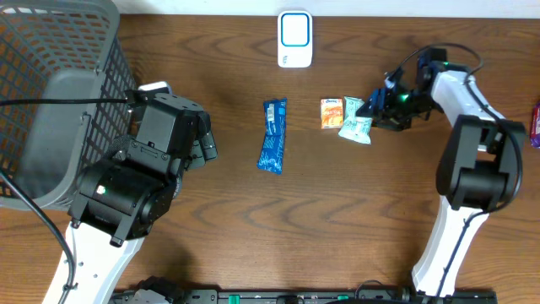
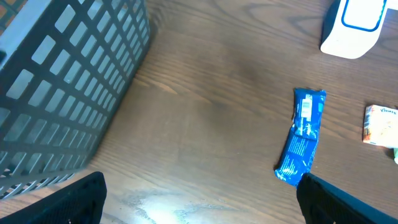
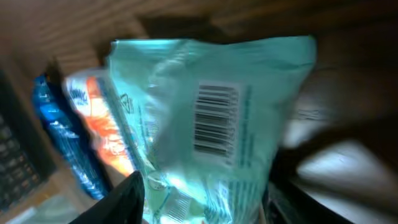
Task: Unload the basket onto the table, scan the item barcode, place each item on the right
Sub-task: 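Move the right gripper left to the mint-green wipes pack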
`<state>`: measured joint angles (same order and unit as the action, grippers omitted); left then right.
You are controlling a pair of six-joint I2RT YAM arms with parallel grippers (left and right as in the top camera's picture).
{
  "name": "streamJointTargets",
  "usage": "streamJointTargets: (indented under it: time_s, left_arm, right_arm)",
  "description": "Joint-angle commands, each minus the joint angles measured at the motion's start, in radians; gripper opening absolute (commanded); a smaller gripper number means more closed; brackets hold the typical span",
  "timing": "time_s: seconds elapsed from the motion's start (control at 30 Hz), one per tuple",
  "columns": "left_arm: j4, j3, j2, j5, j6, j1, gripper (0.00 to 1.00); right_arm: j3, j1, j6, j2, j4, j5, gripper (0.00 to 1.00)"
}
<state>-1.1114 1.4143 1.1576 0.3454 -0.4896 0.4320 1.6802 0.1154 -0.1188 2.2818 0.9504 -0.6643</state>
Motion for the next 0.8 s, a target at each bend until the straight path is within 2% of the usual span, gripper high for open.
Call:
streamJointTargets:
  time_s: [0.0,0.07,0.13,0.17,0.4,0.5,0.63,0.77]
  left_arm:
    - [-0.003,0.005,0.000,0.010,0.010,-0.006,0.98]
    - [-0.003,0.005,0.000,0.010,0.010,-0.006,0.98]
    - [-0.003,0.005,0.000,0.010,0.010,-0.006,0.98]
    - [-0.003,0.005,0.000,0.010,0.010,-0.006,0.98]
    - [-0.003,0.005,0.000,0.010,0.010,-0.006,0.98]
    - [-0.003,0.005,0.000,0.010,0.010,-0.006,0.98]
    - [-0.003,0.005,0.000,0.010,0.010,-0.006,0.98]
    - [-0.003,0.005,0.000,0.010,0.010,-0.006,0.98]
  right_arm:
    - [-0.001,-0.009,0.023,0.045,0.002,-0.024,0.49]
    - [-0.001,-0.009,0.024,0.060,0.003,-0.015,0.38]
    - [-0.001,-0.009,0.039,0.069,0.008,-0.003,0.11]
    - [-0.001,-0.009,0.038,0.069,0.012,0.008,0.01]
    - [0.000,0.001,0.055,0.003,0.027,0.015,0.01]
    - [0.000,0.000,0.057,-0.064,0.017,0.080,0.01]
    - [0.000,-0.025,0.087,-0.196,0.011,0.264,0.01]
    - [0.000,-0.091,0.085,-0.320,0.008,0.563,0.01]
